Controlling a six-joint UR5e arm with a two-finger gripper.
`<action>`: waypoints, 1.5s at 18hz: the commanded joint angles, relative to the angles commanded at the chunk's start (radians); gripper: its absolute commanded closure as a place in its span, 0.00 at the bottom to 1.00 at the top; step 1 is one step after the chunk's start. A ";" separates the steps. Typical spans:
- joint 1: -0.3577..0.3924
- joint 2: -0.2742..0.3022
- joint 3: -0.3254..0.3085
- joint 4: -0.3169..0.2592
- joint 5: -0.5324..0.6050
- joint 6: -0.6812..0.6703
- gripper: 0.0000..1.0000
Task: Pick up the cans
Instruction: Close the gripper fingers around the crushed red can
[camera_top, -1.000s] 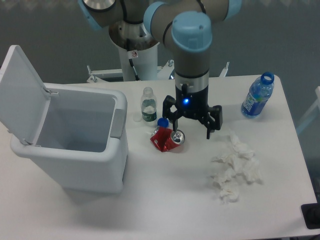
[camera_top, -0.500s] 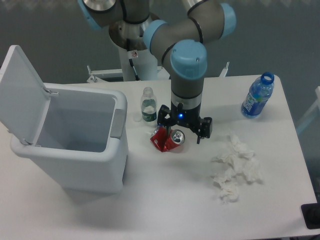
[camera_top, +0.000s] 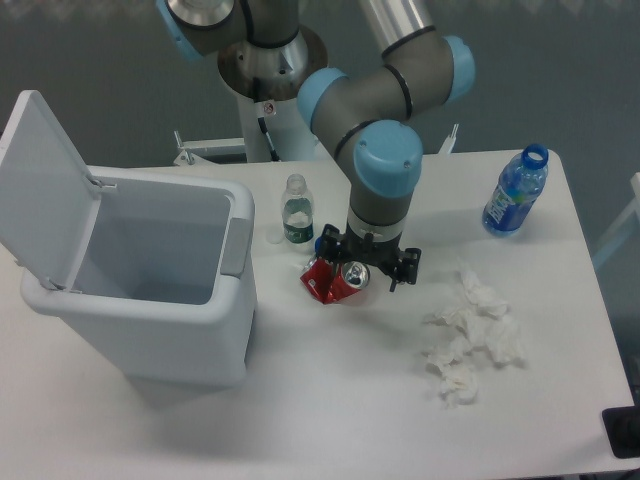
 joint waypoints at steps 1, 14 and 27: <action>0.002 -0.006 -0.002 0.002 0.000 0.005 0.00; -0.008 -0.034 -0.023 -0.040 -0.002 -0.002 0.00; -0.002 -0.052 -0.006 -0.049 -0.017 -0.001 0.00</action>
